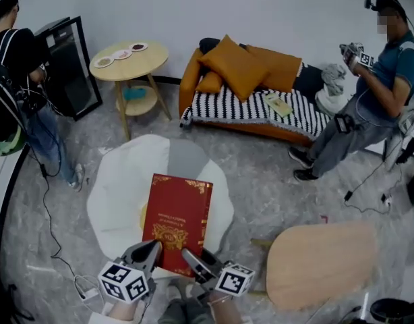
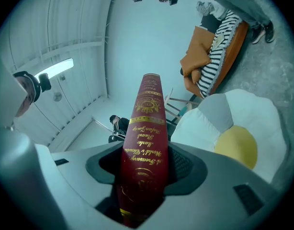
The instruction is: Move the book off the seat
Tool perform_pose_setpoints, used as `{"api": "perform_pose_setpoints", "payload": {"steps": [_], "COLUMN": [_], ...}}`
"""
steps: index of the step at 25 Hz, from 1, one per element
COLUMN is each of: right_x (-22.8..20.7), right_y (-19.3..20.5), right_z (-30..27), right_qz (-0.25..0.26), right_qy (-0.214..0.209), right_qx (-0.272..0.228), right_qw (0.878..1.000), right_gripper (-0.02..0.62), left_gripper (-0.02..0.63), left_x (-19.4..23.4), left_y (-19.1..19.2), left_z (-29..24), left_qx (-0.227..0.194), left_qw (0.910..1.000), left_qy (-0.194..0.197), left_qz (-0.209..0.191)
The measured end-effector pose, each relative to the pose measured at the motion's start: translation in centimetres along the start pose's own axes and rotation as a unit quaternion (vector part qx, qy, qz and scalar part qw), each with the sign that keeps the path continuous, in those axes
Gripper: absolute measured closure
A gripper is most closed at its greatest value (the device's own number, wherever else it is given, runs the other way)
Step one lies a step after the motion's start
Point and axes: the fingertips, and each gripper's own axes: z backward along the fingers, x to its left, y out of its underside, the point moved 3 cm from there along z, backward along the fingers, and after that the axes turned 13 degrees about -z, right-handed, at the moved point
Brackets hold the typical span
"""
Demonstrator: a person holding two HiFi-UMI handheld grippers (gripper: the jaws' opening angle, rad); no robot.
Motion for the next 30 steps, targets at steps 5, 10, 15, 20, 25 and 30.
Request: {"api": "perform_pose_setpoints", "payload": {"steps": [5, 10, 15, 20, 25, 30], "right_x": [4.8, 8.2, 10.4, 10.5, 12.8, 14.0], "right_y": [-1.2, -1.3, 0.6, 2.1, 0.9, 2.5], "right_z": [1.0, 2.1, 3.0, 4.8, 5.1, 6.5], "right_qz": [0.019, 0.043, 0.059, 0.065, 0.070, 0.077], "right_qy": [-0.024, -0.038, -0.045, -0.047, -0.058, -0.059], "right_qx": [0.018, 0.018, 0.011, 0.010, 0.008, -0.003], "right_qw": [0.999, 0.998, 0.997, 0.997, 0.996, 0.995], "right_gripper": [0.351, 0.351, 0.351, 0.351, 0.351, 0.351], "left_gripper": [0.600, 0.600, 0.600, 0.600, 0.600, 0.600], "left_x": [-2.7, -4.6, -5.3, -6.8, -8.4, -9.9], "left_y": [-3.2, -5.1, -6.4, -6.2, -8.7, -8.3], "left_z": [2.0, 4.6, 7.5, 8.7, 8.4, 10.1], "left_qx": [-0.001, -0.020, -0.039, -0.049, -0.057, -0.064], "left_qw": [0.9994, 0.9989, 0.9971, 0.9958, 0.9942, 0.9926], "left_qy": [0.020, 0.030, 0.039, 0.044, 0.053, 0.067], "left_qz": [-0.029, -0.032, -0.052, -0.063, -0.074, -0.078]}}
